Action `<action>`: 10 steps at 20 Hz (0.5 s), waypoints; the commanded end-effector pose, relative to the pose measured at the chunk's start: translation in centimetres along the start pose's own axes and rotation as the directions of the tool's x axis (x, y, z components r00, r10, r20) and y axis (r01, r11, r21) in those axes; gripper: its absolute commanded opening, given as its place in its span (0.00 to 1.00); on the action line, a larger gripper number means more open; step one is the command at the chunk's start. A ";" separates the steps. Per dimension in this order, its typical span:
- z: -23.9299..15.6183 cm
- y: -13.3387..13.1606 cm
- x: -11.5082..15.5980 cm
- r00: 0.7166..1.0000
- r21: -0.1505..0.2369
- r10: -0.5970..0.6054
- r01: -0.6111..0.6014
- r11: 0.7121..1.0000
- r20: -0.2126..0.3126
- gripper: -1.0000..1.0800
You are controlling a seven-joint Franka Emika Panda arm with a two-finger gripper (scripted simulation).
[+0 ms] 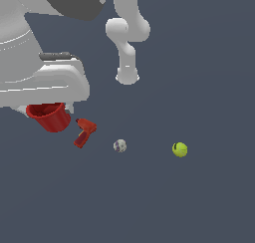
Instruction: Pick up a designated object from a clutter of objects.
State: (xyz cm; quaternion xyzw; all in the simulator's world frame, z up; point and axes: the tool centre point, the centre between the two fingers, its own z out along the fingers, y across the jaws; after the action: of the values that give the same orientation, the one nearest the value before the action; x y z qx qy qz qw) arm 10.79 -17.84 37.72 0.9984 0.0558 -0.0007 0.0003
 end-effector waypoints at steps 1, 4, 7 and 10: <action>-1.4 0.2 0.5 1.000 0.000 0.000 0.000 1.000 -0.001 0.00; -2.8 0.5 1.0 1.000 0.000 -0.001 0.001 1.000 -0.001 0.00; -4.0 0.7 1.5 1.000 0.000 -0.001 0.001 1.000 -0.001 0.00; -5.0 0.9 1.9 1.000 0.000 -0.001 0.001 1.000 -0.001 0.00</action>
State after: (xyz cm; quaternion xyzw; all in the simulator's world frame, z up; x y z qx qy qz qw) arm 12.60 -18.48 42.06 0.9984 0.0561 -0.0008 0.0001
